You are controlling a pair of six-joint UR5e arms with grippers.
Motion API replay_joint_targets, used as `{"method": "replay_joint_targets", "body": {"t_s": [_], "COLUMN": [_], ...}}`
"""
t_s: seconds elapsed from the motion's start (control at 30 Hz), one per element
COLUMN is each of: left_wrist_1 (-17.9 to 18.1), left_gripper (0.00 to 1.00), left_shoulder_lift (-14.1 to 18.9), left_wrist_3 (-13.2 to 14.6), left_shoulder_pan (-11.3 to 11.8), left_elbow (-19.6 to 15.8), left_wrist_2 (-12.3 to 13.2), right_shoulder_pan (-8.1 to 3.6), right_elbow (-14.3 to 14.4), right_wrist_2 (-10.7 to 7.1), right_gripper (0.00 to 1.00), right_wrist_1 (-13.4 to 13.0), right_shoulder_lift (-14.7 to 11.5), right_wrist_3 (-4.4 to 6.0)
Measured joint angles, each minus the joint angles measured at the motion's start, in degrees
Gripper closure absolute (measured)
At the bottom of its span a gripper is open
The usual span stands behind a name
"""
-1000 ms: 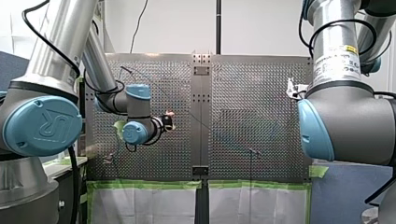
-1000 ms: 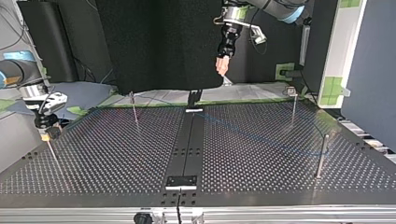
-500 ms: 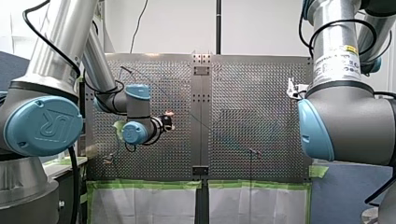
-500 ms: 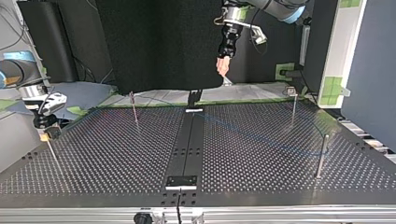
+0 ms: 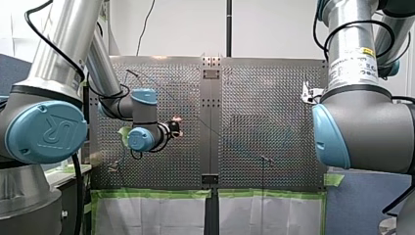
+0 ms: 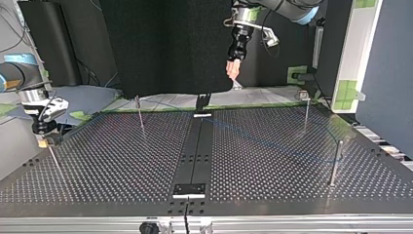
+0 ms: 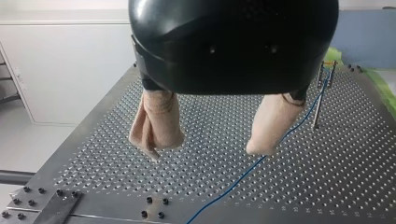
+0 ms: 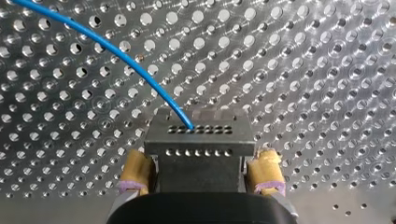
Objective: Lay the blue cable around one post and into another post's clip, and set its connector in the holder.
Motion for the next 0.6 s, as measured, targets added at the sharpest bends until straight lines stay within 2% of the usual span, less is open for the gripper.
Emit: {"method": "replay_joint_targets", "body": {"t_s": [0.33,0.6], "left_wrist_1": [0.18,0.13], "left_gripper": [0.00,0.00], "left_shoulder_lift": [0.00,0.00], "left_wrist_3": [0.00,-0.03], "left_shoulder_pan": [0.48,0.83], "left_elbow": [-0.73,-0.78], "left_wrist_2": [0.52,0.88], "right_shoulder_pan": [-0.01,0.00], "right_elbow": [0.01,0.01], "right_wrist_2": [1.19,3.37], "right_gripper": [0.01,0.01], "right_wrist_1": [0.17,0.03], "right_shoulder_lift": [0.00,0.00], "right_wrist_3": [-0.08,-0.21]}}
